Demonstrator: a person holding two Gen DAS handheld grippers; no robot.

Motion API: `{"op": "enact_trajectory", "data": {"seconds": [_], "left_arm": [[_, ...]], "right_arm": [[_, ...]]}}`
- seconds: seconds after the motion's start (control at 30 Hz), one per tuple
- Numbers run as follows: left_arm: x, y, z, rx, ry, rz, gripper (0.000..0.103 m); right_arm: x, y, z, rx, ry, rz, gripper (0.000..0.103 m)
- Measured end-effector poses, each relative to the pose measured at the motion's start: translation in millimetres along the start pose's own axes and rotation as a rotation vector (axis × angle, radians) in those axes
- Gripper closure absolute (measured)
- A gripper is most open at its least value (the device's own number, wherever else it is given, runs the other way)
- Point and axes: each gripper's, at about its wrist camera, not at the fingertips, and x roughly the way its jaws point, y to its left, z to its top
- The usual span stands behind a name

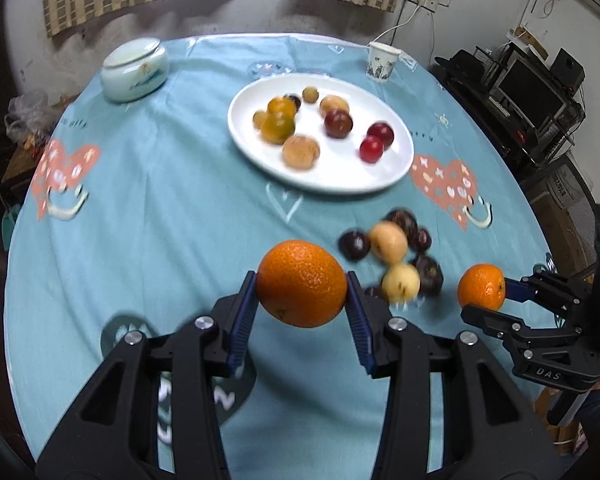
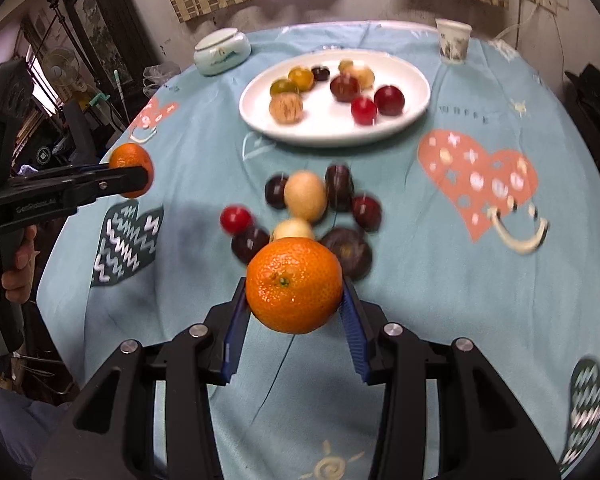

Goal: Organize fruits
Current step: 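Carry both oranges over the white plate, then open both tools to drop the oranges onto the plate, then move both tools back toward the remaining fruit cluster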

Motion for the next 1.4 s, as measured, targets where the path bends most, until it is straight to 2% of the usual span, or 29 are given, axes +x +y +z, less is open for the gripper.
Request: {"op": "enact_trajectory", "data": {"seconds": [0.17, 0.23, 0.4, 0.57, 0.67, 0.7, 0.73, 0.9, 1.0, 1.1, 1.17, 1.4], "left_arm": [[13.3, -10.4, 49.4, 0.037, -0.042, 0.006, 0.059], [18.4, -10.7, 69.3, 0.034, -0.062, 0.010, 0.059], [25.5, 5.0, 93.1, -0.007, -0.081, 0.022, 0.059], [37.7, 18.1, 105.2, -0.036, -0.064, 0.038, 0.059], [45.5, 17.7, 111.1, -0.039, -0.056, 0.037, 0.059], [47.5, 16.4, 111.5, -0.037, -0.054, 0.036, 0.059], [50.6, 13.7, 114.1, -0.031, -0.051, 0.032, 0.059], [66.0, -3.5, 127.6, 0.003, -0.042, 0.021, 0.059], [83.3, -16.5, 139.5, 0.030, -0.013, -0.004, 0.058], [97.6, -25.5, 147.2, 0.038, -0.013, 0.010, 0.039], [102.9, -29.1, 152.2, 0.039, -0.011, 0.021, 0.038], [73.8, -26.6, 147.3, 0.052, -0.058, 0.010, 0.038]], "right_arm": [[-1.5, -8.3, 61.9, -0.025, -0.110, -0.011, 0.059], [6.5, -13.5, 83.7, -0.026, -0.129, -0.026, 0.059], [50.6, -27.9, 130.5, -0.015, -0.094, -0.036, 0.059], [96.1, -28.3, 151.6, -0.059, -0.024, -0.063, 0.058], [110.5, -29.0, 151.9, -0.076, 0.017, -0.072, 0.056], [110.4, -30.5, 151.4, -0.069, 0.015, -0.066, 0.041], [107.5, -32.8, 150.5, -0.061, -0.008, -0.057, 0.031], [84.7, -54.0, 145.9, 0.000, -0.070, -0.054, 0.031], [68.0, -69.0, 131.4, 0.043, -0.084, -0.057, 0.031], [56.2, -78.1, 111.4, 0.065, -0.082, -0.070, 0.031], [49.7, -83.0, 97.5, 0.083, -0.075, -0.073, 0.031], [29.7, -79.6, 51.2, 0.134, -0.045, -0.038, 0.031]]}}
